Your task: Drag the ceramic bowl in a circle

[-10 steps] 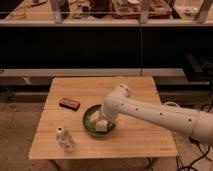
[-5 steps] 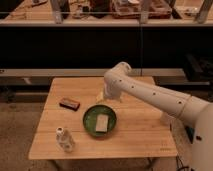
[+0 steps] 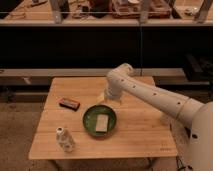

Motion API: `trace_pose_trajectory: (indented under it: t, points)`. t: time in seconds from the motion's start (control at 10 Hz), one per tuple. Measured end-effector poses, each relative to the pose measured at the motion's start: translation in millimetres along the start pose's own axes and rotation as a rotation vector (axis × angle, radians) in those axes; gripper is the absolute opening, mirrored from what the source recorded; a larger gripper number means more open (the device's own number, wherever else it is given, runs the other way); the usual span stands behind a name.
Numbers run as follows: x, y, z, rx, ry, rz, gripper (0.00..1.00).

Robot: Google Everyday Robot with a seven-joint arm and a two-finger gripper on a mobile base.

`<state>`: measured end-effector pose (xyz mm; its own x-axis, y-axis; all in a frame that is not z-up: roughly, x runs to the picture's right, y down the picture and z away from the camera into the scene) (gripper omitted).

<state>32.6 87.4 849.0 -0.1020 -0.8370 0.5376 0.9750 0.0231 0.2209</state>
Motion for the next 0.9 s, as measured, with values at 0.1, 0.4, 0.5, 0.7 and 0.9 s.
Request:
trace_pose_trajectory:
  t: [0.1,0.4,0.5,0.7,0.9]
  points:
    - [-5,11,11,-0.011,-0.018,0.002,0.8]
    - [-12,37,30,-0.019,-0.042,0.027,0.8]
    - [-17,38,35,-0.001,-0.05,0.037,0.75]
    - [-26,36,44,0.029,-0.063,0.048,0.55]
    - [-32,32,48,0.039,-0.064,0.043,0.39]
